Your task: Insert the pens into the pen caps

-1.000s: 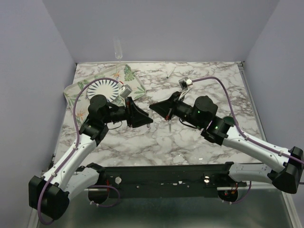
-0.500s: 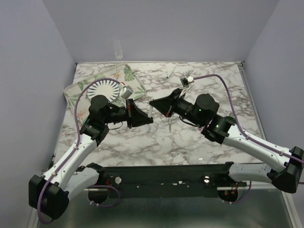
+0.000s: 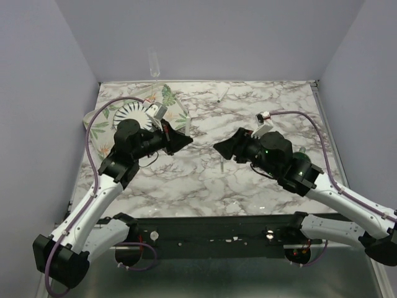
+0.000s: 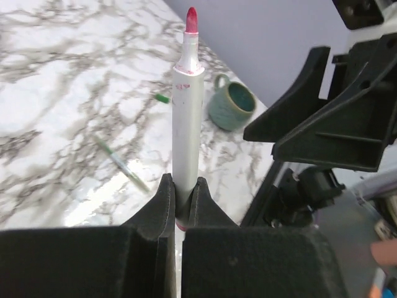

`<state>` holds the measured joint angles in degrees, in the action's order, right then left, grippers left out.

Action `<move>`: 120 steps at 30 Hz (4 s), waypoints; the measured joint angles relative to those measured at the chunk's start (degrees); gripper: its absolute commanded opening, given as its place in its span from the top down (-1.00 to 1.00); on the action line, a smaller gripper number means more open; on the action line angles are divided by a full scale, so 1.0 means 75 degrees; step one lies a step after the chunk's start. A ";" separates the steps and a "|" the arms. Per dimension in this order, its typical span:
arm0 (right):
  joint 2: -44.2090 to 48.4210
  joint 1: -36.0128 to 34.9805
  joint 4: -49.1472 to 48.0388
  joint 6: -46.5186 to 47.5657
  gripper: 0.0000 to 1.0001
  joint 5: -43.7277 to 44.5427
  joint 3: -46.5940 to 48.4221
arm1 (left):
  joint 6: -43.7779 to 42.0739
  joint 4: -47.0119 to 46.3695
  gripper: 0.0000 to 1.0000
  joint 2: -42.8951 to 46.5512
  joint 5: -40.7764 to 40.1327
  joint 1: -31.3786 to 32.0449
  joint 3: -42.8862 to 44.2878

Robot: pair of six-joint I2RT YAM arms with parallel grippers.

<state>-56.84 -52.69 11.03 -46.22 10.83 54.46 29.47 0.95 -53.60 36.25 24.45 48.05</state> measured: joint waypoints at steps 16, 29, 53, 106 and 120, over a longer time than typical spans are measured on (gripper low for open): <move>-0.1909 0.3567 0.2626 -0.0545 -0.11 0.1343 -0.1192 | -0.0481 0.0979 1.00 0.1183 -0.2521 -0.0009 -0.0166; -0.3987 0.4138 0.2314 -0.0096 -0.05 0.0790 -0.0991 | -0.0530 0.1105 1.00 0.1189 -0.2544 -0.0009 -0.0169; -0.4759 0.4138 0.0924 0.2060 -0.04 -0.0256 -0.0536 | -0.0615 0.1099 1.00 0.1116 -0.2500 -0.0009 -0.0169; -0.5190 0.3940 0.4438 -0.2868 0.26 0.1099 0.0431 | -0.0612 0.1093 1.00 0.1177 -0.2320 -0.0009 -0.0184; -0.5289 0.3940 0.4039 -0.2506 0.29 0.1434 0.0399 | -0.0612 0.1096 1.00 0.1186 -0.2317 -0.0009 -0.0213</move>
<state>-96.51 -23.14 41.32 -65.01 21.58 57.45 24.88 9.17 -44.71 18.87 24.38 46.46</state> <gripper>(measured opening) 0.362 0.044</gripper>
